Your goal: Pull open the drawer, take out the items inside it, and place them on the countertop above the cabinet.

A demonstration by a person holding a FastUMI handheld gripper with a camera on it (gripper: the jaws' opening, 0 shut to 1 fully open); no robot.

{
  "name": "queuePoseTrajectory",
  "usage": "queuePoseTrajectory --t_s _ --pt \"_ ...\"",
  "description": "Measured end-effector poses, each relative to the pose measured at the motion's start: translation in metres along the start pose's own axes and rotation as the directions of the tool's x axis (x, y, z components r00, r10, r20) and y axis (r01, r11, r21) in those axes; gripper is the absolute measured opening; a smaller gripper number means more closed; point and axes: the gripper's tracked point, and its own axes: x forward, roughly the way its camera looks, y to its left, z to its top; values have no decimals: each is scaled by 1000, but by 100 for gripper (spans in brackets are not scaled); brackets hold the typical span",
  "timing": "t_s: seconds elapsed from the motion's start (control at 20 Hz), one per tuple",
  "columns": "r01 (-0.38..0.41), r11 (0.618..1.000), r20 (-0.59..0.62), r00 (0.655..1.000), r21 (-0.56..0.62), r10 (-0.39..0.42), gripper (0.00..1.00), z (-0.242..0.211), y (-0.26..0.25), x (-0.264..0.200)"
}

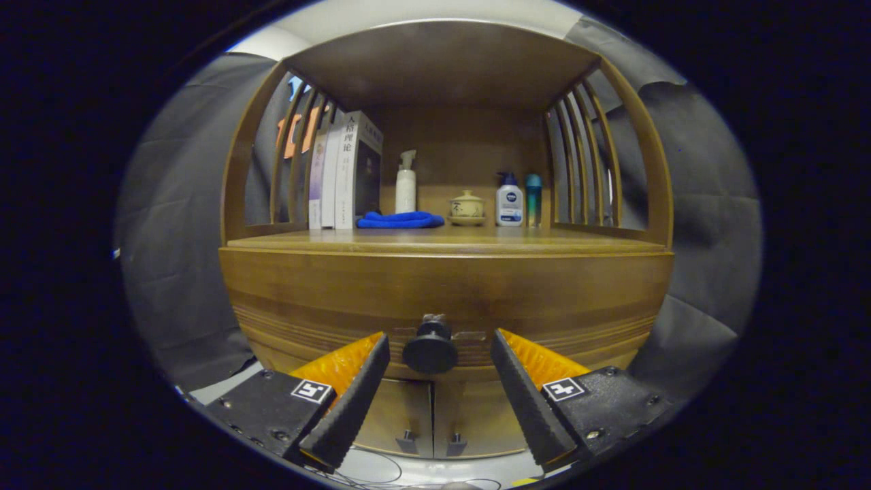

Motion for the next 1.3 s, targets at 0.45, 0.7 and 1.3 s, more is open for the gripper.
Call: queuePoseTrajectory --t_s 0.45,0.7,1.3 --pt "35 999 -14 999 8 -35 61 -6 5 21" --pt "53 998 -52 997 31 -51 42 -5 7 20" --pt "31 999 -76 997 23 -30 37 -18 8 -40"
